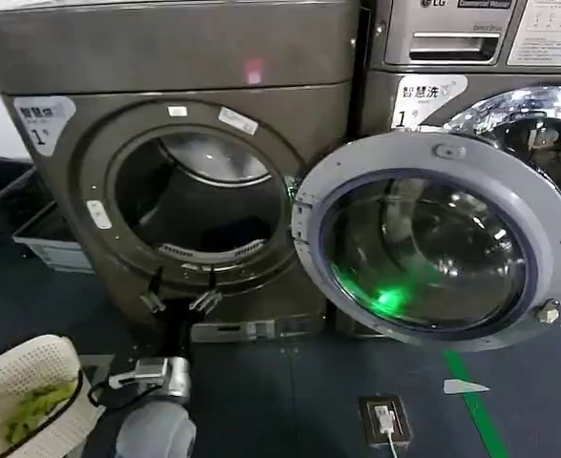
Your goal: Grasp the clothes from the dryer.
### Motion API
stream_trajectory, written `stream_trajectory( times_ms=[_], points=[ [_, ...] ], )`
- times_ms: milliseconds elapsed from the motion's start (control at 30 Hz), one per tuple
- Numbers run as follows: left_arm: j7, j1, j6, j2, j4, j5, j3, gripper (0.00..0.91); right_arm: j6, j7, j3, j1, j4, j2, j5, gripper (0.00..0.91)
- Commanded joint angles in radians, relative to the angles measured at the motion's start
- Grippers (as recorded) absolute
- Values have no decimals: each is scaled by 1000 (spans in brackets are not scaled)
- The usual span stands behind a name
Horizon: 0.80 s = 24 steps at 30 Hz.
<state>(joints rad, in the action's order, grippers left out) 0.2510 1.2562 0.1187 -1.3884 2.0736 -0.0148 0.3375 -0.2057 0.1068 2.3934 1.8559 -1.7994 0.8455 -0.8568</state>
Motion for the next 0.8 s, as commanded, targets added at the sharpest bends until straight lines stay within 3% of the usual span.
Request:
stream_trajectory(
  times_ms=[33,800],
  points=[
    [0,0,0,0,-3,0,0,907,14,0,-4,-2,0,0,3,907],
    [-1,5,2,2,1,1,-2,907,16,-2,-12,-4,-16,11,-2,907]
  ],
)
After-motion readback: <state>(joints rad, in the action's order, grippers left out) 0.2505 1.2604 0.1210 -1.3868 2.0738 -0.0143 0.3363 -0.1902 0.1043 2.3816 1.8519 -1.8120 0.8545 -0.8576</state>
